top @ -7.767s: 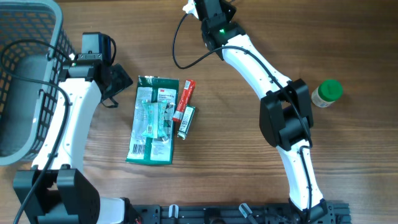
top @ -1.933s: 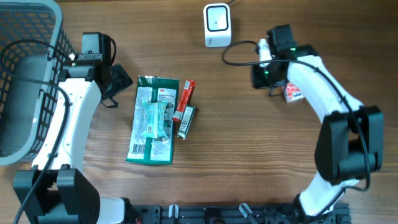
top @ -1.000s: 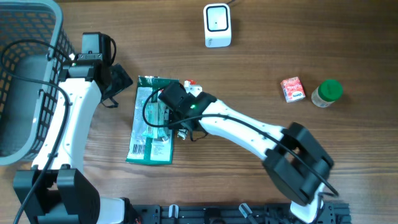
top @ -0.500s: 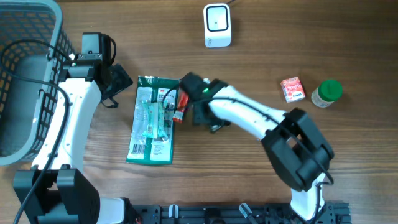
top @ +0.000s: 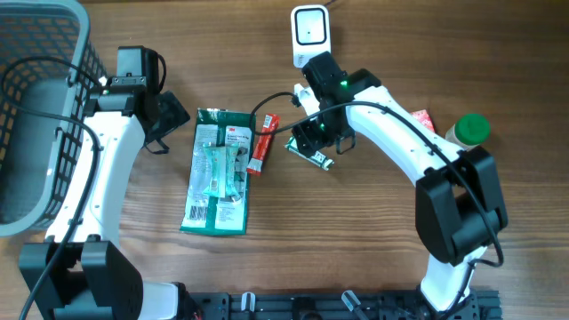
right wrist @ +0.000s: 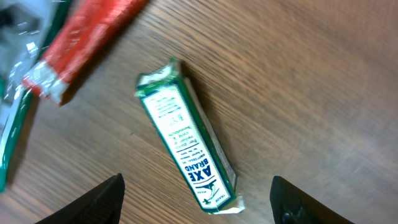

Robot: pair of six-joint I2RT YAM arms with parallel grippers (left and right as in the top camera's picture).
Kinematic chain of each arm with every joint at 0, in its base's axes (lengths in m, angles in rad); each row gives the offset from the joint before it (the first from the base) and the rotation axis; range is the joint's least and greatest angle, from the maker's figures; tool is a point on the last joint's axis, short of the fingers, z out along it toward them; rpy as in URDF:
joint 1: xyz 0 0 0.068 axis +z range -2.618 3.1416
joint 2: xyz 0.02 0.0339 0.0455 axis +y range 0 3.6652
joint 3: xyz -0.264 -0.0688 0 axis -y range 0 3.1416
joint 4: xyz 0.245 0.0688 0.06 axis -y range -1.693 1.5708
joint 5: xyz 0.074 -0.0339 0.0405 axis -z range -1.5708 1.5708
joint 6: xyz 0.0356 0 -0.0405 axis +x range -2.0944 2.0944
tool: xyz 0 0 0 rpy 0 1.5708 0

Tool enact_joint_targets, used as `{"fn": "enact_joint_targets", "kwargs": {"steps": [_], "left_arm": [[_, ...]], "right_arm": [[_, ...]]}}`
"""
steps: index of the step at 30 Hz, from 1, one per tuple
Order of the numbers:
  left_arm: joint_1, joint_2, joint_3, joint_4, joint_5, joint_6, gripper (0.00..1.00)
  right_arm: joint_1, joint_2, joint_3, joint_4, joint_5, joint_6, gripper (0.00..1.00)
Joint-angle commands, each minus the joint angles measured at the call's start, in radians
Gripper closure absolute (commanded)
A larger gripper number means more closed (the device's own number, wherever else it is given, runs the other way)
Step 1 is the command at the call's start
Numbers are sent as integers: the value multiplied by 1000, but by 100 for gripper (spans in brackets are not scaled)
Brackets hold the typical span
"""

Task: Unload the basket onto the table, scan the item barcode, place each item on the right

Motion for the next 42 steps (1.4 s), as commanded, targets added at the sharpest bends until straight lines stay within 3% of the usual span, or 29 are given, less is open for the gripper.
{"fn": "enact_joint_targets", "kwargs": {"steps": [1,10,15,37,40,42], "left_arm": [[4,6,-8,-1,-13,-21,0],[4,6,-8,0,-13,-21,0],[4,6,-8,-1,-13,-21,0],[4,6,-8,-1,-13,-21,0],[4,6,-8,0,-13,-21,0],[5,6,-8,-1,-13,-21,0]], "right_arm": [[2,-16,-18,3,53,-186,25],[3,-16,-167,141,76,-254,30],[3,-16,-202,226,71,-253,47],[5,48,-236,246,41,-302,48],[5,48,-256,272,41,-303,58],[5,48,-275,299,40,-306,58]]}}
